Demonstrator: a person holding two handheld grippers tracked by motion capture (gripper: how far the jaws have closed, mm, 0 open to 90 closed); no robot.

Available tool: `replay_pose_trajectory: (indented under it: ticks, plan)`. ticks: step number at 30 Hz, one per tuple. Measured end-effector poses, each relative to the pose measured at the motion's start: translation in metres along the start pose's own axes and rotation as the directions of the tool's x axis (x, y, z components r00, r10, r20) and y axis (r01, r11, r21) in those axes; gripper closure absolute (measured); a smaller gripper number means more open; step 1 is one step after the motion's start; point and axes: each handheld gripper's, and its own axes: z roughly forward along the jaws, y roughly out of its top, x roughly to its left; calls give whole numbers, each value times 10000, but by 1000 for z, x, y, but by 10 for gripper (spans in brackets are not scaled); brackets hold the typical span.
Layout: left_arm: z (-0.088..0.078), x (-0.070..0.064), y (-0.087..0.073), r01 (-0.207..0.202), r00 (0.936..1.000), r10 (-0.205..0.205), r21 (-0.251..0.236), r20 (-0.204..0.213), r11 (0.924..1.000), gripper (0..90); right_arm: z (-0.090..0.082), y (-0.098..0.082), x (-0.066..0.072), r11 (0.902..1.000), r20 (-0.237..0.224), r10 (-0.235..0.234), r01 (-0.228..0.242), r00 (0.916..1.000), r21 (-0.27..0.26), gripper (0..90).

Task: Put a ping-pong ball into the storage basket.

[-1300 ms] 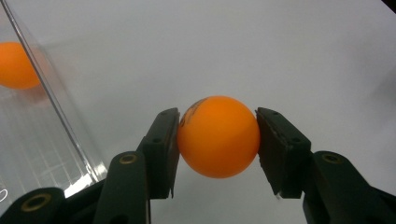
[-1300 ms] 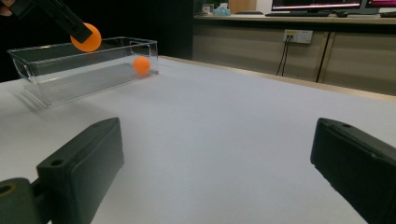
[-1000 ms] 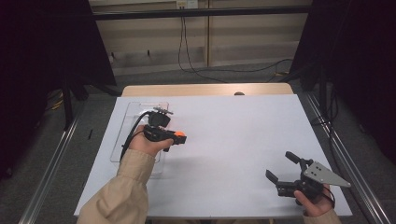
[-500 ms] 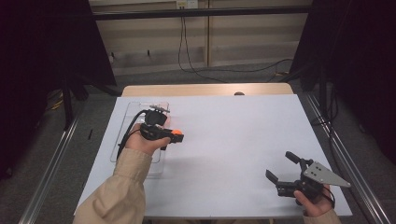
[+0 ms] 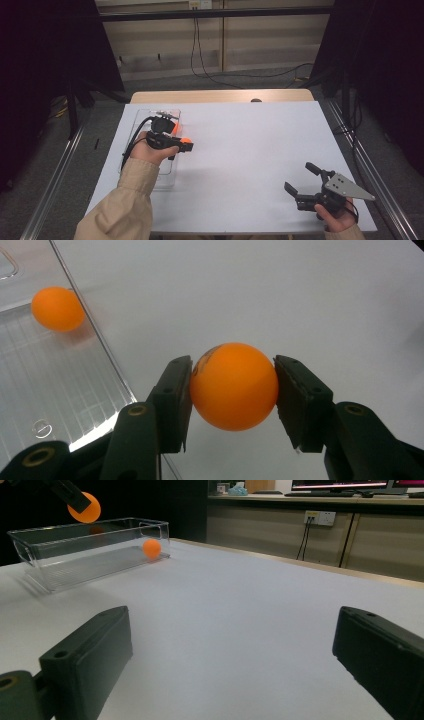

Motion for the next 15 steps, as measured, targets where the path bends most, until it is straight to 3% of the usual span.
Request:
replay_pose_trajectory:
  ticks: [15]
  plan:
    - [-3,3,0,15,10000,-15,4,10,10000,511,0,0,0,10000,-55,-47,47,10000,21,22]
